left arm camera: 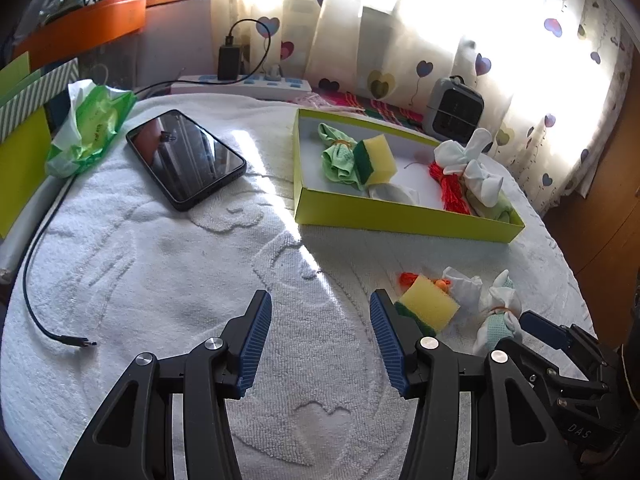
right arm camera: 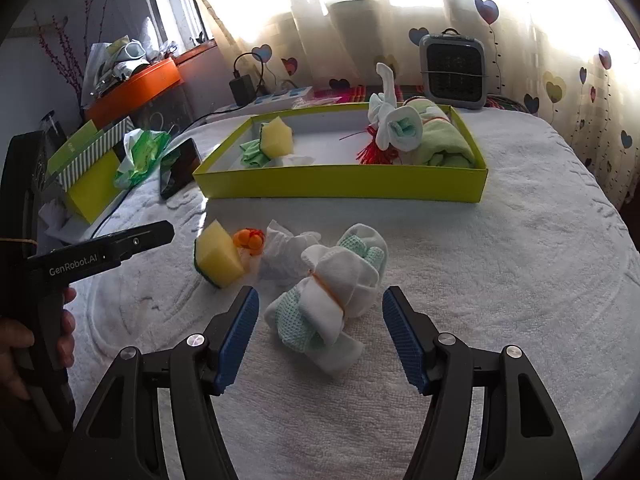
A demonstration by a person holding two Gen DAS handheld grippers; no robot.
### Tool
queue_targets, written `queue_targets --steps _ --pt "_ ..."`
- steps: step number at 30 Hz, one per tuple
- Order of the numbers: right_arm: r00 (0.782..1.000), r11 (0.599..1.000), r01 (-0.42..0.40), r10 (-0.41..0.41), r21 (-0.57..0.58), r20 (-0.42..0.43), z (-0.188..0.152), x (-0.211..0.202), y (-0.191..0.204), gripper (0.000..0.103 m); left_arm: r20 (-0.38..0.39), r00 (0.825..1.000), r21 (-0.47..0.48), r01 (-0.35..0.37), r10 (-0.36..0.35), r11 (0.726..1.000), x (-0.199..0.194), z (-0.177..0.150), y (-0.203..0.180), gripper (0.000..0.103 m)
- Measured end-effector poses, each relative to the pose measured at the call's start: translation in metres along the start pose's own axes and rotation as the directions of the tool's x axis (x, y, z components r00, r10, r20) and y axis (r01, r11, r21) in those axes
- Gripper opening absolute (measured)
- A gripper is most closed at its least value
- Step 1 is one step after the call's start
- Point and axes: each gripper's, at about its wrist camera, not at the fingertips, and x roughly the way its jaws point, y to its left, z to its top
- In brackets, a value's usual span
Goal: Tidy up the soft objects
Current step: 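Withdraw both grippers from the tray toward the remaining items on the bed, then grasp the second sponge with the left gripper while the right grasps another sock bundle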
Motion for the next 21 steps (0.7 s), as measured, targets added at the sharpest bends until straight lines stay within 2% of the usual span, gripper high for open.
queue_targets --steps 5,12,21 --pt "1.0 1.0 0.027 -0.027 0.009 -0.01 0.001 0.006 0.001 0.065 -0.004 1.0 0.0 0.012 -0.012 1.0 -0.001 -0.003 0.002 0.05" --pt "1.0 0.997 0.015 -0.014 0.079 -0.018 0.008 0.014 -0.005 0.065 -0.007 0.999 -0.001 0.035 -0.035 0.999 -0.003 -0.005 0.002 0.05" --pt "0.998 0.995 0.044 -0.041 0.091 -0.039 0.008 0.019 -0.008 0.065 -0.005 0.997 0.008 0.081 -0.081 0.997 -0.006 -0.005 -0.003 0.05"
